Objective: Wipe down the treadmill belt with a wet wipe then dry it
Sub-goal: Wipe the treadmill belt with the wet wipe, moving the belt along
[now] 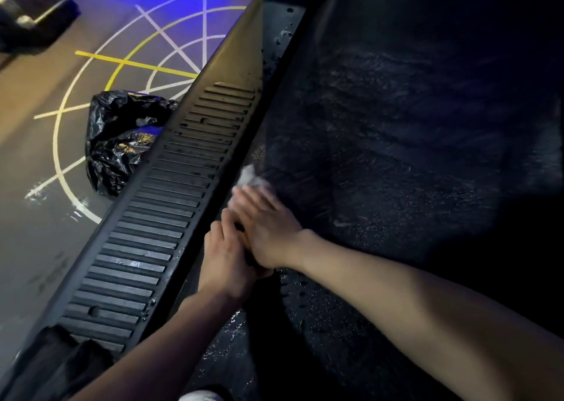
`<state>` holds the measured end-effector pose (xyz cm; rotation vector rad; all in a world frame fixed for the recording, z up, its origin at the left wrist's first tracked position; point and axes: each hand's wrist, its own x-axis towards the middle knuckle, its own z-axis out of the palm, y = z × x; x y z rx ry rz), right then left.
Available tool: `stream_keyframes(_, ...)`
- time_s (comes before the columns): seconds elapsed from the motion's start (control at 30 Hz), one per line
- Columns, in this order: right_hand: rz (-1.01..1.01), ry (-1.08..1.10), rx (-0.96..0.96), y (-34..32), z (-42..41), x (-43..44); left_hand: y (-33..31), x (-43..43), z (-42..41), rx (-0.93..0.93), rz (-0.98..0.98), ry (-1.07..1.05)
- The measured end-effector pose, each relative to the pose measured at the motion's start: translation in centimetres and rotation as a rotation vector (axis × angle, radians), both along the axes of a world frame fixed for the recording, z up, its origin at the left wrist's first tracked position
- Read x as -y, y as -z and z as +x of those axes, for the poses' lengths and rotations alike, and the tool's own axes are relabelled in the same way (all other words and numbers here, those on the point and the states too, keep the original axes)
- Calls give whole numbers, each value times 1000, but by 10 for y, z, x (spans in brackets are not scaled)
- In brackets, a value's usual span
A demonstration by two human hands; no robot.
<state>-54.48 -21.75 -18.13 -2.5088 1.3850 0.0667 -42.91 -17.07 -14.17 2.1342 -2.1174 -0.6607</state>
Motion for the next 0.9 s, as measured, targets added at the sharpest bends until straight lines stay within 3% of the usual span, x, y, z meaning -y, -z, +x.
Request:
stream_keyframes(0.1, -46, -145, 6, -2, -14, 2, 0, -7, -1, -70, 11, -67)
stream_keyframes(0.23, -46, 64, 2, 1, -35, -11, 2, -10, -3, -38, 12, -44)
stream_keyframes(0.33, -71, -133, -24, 2, -46, -34, 1, -7, -4, -10, 24, -13)
stream_keyframes(0.47, -61, 171, 14, -1, -80, -37, -5, -1, -13, 187, 93, 74)
stream_keyframes(0.6, -71, -9, -3, 4, -96, -69, -11, 5, -26, 326, 115, 272)
stream_keyframes(0.67, -72, 161, 10, 0, -113, -68, -11, 9, -37, 290, 143, 350)
stream_keyframes(0.73, -36, 249, 16, -2, -120, -73, -14, 9, -56, 222, 215, 255)
stream_keyframes(0.83, -64, 145, -59, 2, -129, -93, -15, -3, -91, 78, 253, 6)
stream_keyframes(0.9, -38, 309, -58, -3, -141, -102, -8, -20, -106, 54, 263, 22)
